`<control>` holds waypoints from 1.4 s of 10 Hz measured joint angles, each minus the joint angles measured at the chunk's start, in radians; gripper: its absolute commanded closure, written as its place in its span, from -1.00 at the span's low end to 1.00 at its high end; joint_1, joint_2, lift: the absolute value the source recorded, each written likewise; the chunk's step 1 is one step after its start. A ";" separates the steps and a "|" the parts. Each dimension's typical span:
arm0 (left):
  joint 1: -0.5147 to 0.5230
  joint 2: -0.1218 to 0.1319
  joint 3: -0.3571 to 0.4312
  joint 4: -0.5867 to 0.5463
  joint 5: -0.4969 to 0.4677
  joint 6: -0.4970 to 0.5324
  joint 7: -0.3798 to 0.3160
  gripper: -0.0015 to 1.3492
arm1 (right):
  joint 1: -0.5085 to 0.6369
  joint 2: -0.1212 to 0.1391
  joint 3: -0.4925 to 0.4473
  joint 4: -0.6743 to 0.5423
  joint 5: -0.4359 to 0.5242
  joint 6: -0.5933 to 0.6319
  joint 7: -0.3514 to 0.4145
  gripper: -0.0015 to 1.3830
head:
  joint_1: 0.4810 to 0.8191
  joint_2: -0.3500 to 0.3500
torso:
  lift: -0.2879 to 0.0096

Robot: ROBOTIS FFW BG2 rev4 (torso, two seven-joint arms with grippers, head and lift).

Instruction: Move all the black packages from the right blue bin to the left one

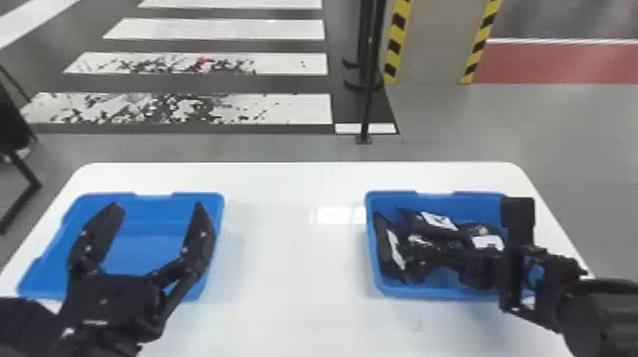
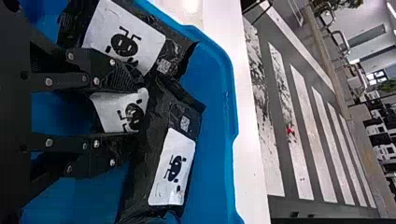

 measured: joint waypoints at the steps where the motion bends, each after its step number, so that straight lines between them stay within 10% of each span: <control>1: 0.000 0.000 0.000 0.002 0.001 -0.004 0.000 -0.84 | 0.013 0.000 0.000 -0.018 -0.036 -0.002 0.006 0.73 | 0.27 0.04 | 0.05; 8: -0.002 -0.003 0.001 0.021 0.026 -0.042 -0.001 -0.85 | 0.249 0.047 -0.148 -0.436 -0.105 -0.091 -0.024 0.73 | 0.27 0.03 | 0.05; 14: -0.036 0.012 -0.056 0.025 0.200 -0.004 -0.051 -0.84 | 0.126 -0.009 0.166 -0.316 -0.427 -0.262 0.101 0.73 | 0.27 0.55 | 0.05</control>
